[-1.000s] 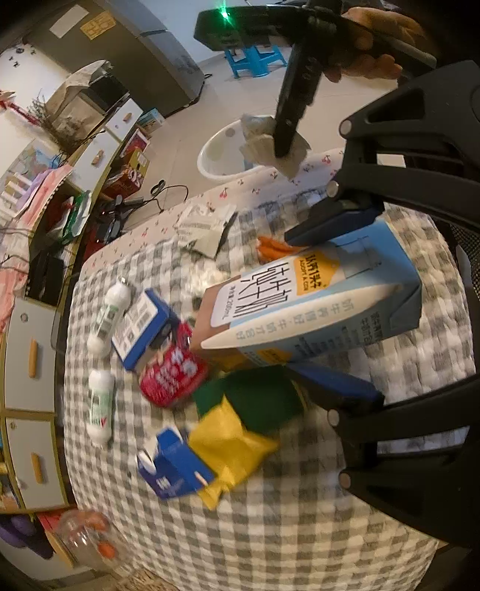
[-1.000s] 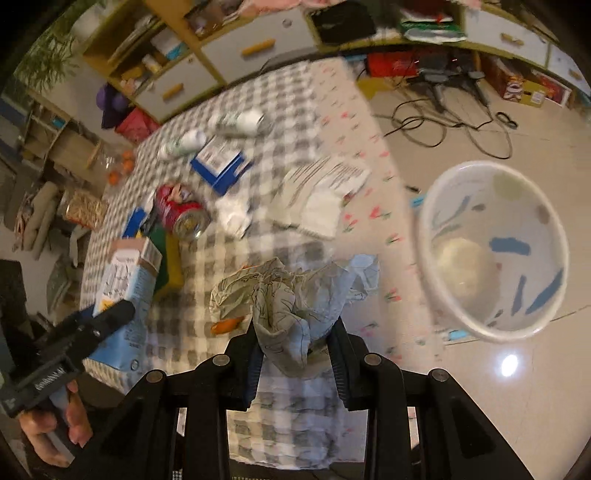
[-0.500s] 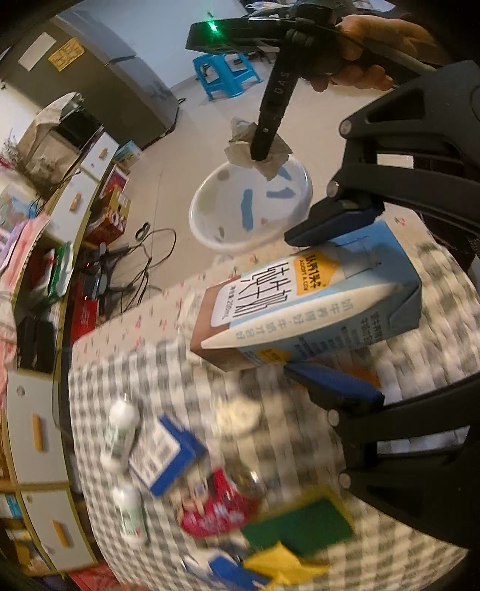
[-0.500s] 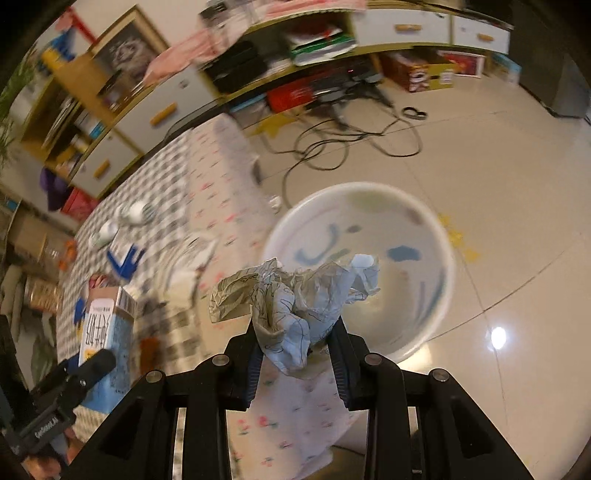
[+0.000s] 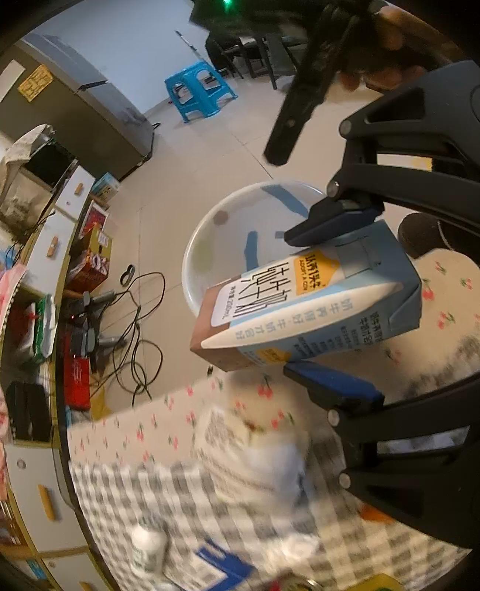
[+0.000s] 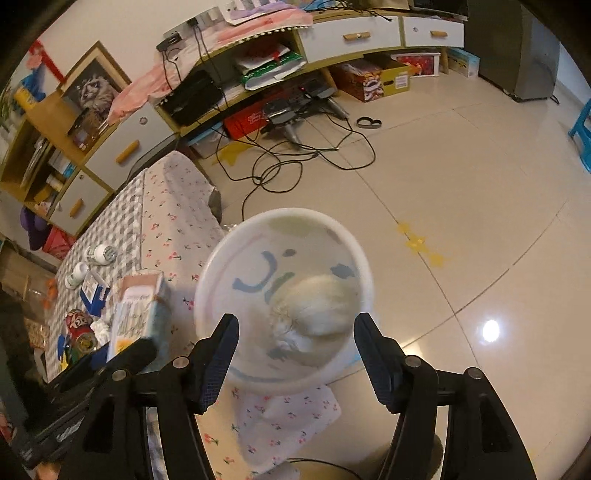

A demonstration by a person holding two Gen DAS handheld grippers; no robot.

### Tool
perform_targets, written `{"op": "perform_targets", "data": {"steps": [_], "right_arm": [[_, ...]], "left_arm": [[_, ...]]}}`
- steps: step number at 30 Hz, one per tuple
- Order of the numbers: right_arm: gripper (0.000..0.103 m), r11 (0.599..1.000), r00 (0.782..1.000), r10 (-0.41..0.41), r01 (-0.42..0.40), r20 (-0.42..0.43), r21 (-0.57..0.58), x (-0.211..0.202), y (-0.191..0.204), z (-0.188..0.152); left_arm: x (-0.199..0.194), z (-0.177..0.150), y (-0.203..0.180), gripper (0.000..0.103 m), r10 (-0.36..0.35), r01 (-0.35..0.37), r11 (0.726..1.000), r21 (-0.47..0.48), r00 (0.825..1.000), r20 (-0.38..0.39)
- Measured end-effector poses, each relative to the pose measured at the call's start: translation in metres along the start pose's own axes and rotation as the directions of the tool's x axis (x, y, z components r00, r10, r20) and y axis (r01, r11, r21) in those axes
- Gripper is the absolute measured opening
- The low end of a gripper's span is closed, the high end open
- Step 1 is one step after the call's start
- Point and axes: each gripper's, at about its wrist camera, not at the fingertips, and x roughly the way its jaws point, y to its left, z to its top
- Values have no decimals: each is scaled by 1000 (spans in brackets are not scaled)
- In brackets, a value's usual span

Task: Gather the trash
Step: 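Carry the cloth over the white bucket and open the right tool, then move the carton over the bucket and open the left tool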

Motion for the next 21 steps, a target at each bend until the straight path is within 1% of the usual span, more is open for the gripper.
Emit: {"op": "perform_targets", "data": {"steps": [2,6,8,12,14,15,16,17,18,21], "right_arm": [[66,1000,1000,-11,11,6,-7,-4,-7,-1],[66,995,996,-84,85,26,-60,-9,-18,-7],[66,991,994,-106,109,32,-80,-11,-23,-10],[66,989,993,-114,117,38,-93,-15,-31,-15],[66,989,993,-112,116,44,-90,-18,-33,-15],[66,989,993,-112,116,48,-87,-19,-34,-15],[66,990,992,-112,116,52,-82,-21,-36,-15],[66,991,992,-111,115,55,-74,-22,-37,-15],[66,991,992,-109,113,56,-68,-23,-38,-14],[67,993,993,-101,104,60,-50,-26,-40,-12]], "left_arm": [[7,3,-7,65,-6,6,1000,15,1000,-2],[17,7,-18,65,-13,13,999,46,1000,1],[20,8,-19,65,-20,19,998,54,1000,1],[24,10,-23,65,-33,32,996,77,999,13],[24,10,-22,66,-66,63,995,83,997,28],[24,11,-22,76,-81,77,994,83,996,36],[25,12,-22,91,-63,60,995,82,997,37],[25,12,-22,94,-24,20,997,80,999,42],[23,12,-22,95,10,-14,996,84,998,56],[16,9,-21,95,47,-55,992,109,996,81]]}}
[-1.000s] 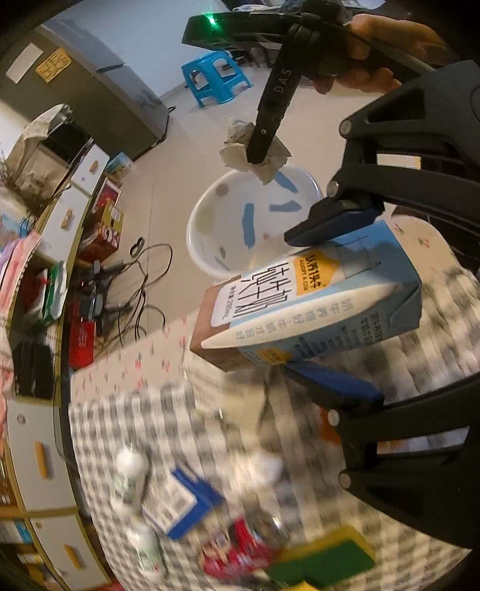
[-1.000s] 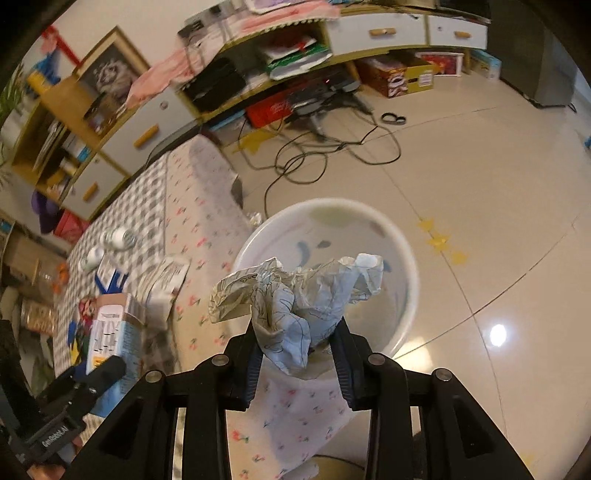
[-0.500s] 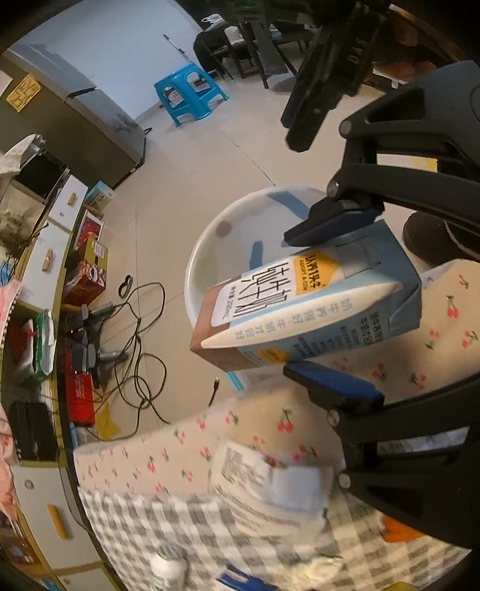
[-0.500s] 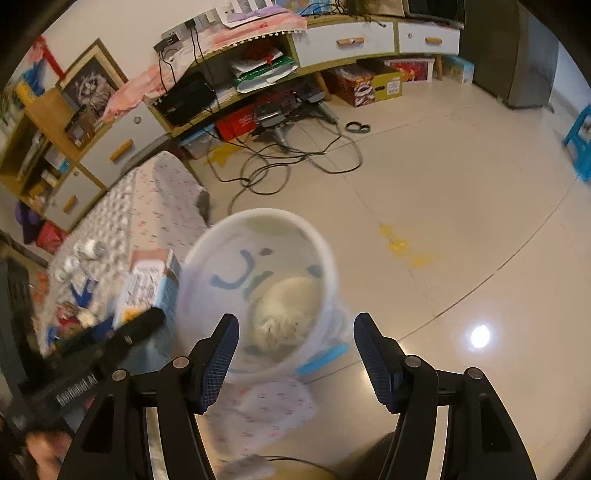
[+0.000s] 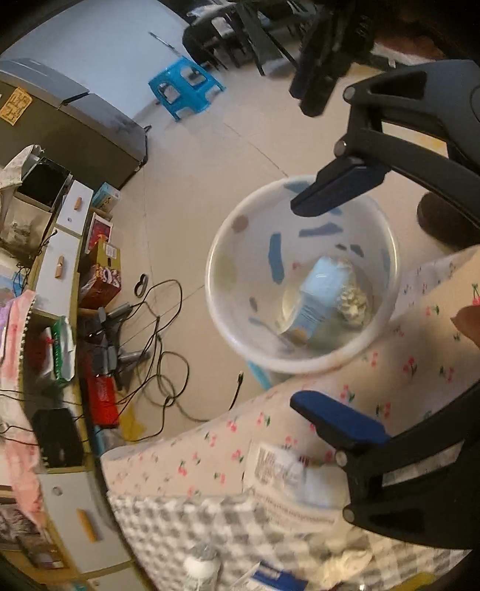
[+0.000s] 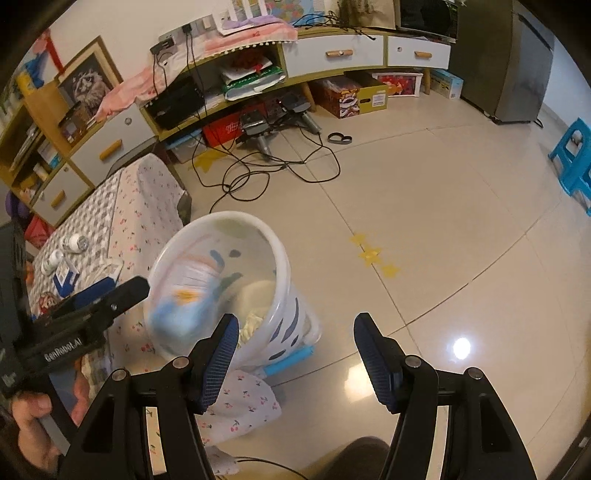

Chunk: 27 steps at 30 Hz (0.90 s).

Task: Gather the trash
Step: 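Move the carton over the bucket and open the left tool, then grasp the yellow snack bag with silver foil using the left tool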

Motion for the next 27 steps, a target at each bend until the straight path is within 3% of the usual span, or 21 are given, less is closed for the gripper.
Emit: {"op": "perform_targets", "data": {"steps": [14,27], "right_arm": [[71,999,1000,16,-16,-8,-32,2,27,2],[75,988,999,42,-46,-31,-146,10,89,-7]], "left_arm": [[-35,-23,40,102,123,-122,990,-75,992,13],[-87,-59,97,102,213,-213,971,-111,977,-15]]}}
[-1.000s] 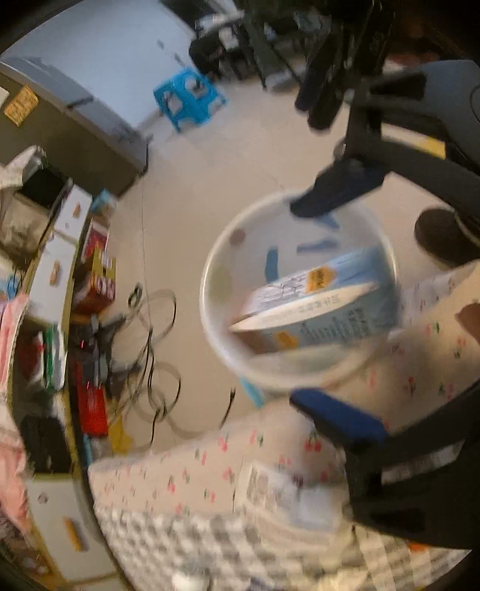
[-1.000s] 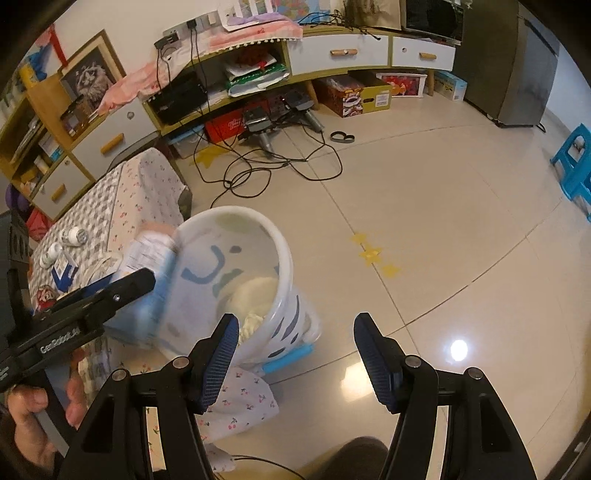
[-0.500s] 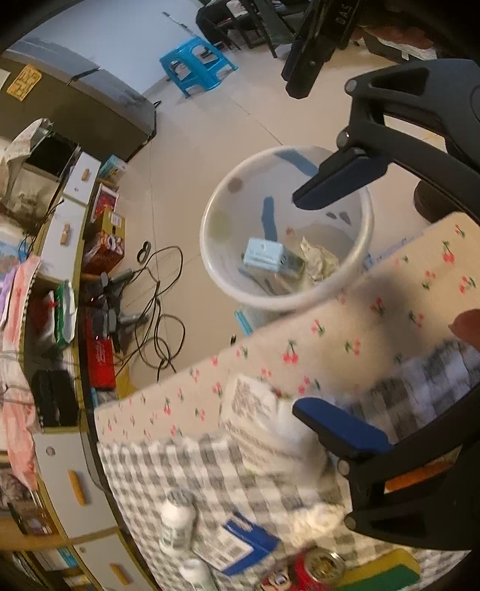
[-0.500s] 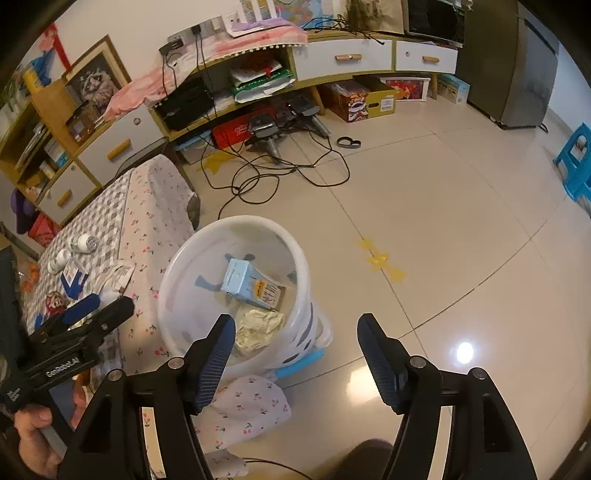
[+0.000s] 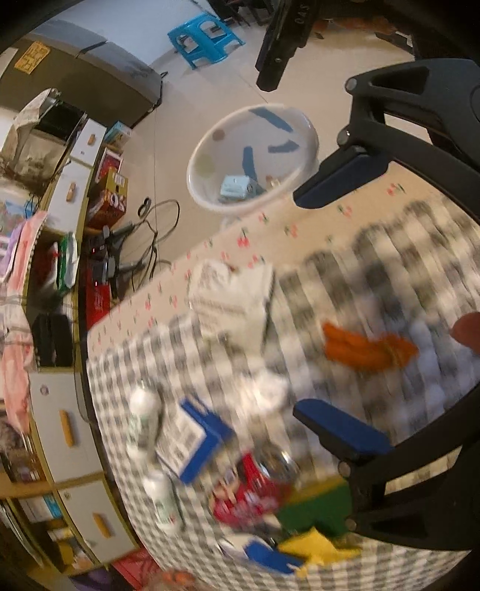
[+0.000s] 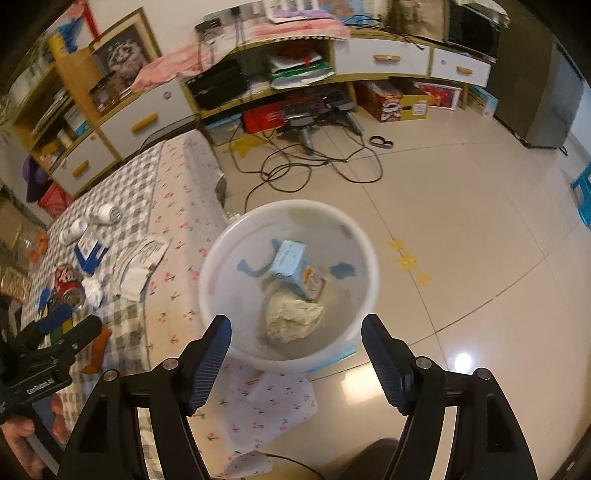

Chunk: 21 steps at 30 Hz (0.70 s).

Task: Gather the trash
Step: 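Grasp the yellow snack bag with silver foil using the left tool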

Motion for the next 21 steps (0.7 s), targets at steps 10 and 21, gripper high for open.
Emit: {"op": "perform_targets", "data": {"steps": [10,21], "right_arm": [[76,996,999,43,-44,-8,-77,6,53,1],[77,991,998,43,-47,-35,-125,18,85,-1]], "left_arm": [[-18,-21,53,102,72,-74,996,-57,997,-27],[-33,-23,125,102,84,-110,971,-211,988,-130]]}}
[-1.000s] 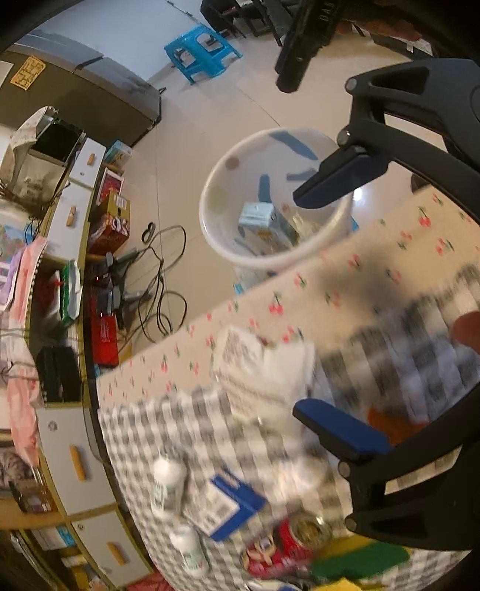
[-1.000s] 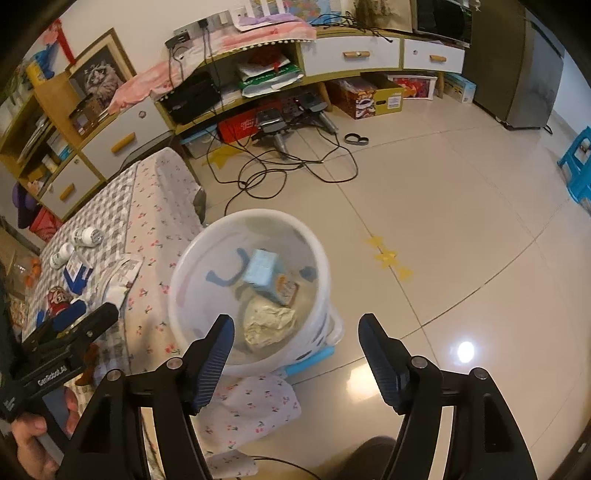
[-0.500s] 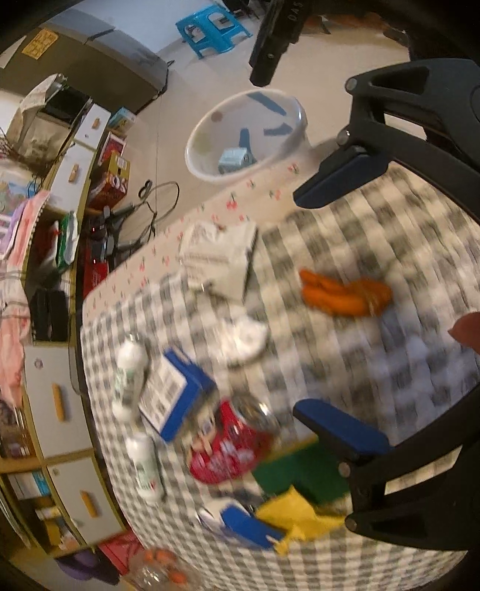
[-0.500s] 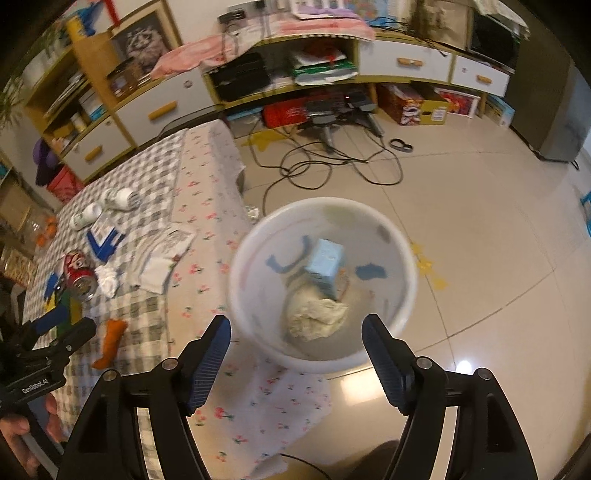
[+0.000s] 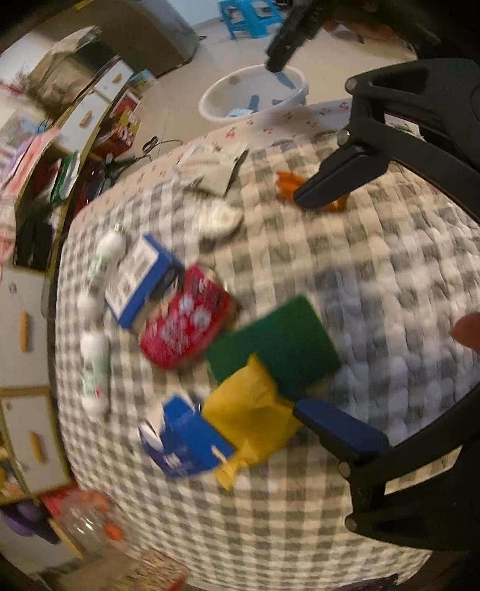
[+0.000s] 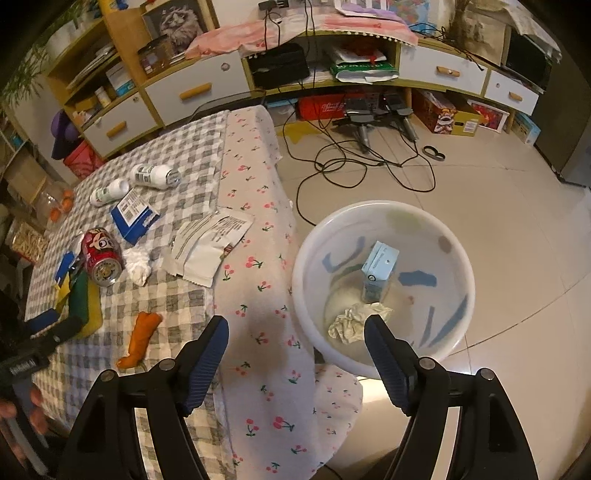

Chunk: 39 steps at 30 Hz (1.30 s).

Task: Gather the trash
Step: 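Grasp the yellow snack bag with silver foil using the left tool, then grasp the white paper sheet with the right tool while the left tool lifts the yellow bag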

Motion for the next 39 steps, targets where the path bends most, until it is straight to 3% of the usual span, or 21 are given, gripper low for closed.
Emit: {"op": "perform_targets", "data": {"steps": [8,12,15,20,26,31,34,39], "right_arm": [[78,1000,1000,-4,3,-19,-9,7,11,4],[78,1000,1000,0,0,-29,-15,13,19,6],[78,1000,999,8,-9,-32,-28,15,26,9],[78,999,999,9,-11,-43,-47,21,35,12],[78,997,998,9,-13,-55,-71,27,43,11],[78,997,998,8,-12,-62,-80,30,48,9],[78,996,998,9,-14,-61,-83,30,50,9],[78,997,998,16,-20,-58,-75,29,51,11]], "left_arm": [[3,25,46,101,-3,0,992,-124,1000,-27],[10,24,56,89,-61,44,980,-195,995,-83],[8,19,53,84,-98,76,976,-204,990,-97],[17,25,52,80,-56,38,980,-193,994,-90],[36,27,66,58,-60,32,966,-255,993,-103],[31,25,73,29,-49,29,969,-245,996,-75],[24,24,76,22,-48,33,970,-242,997,-59],[2,21,68,19,-56,53,979,-196,998,-8]]}}
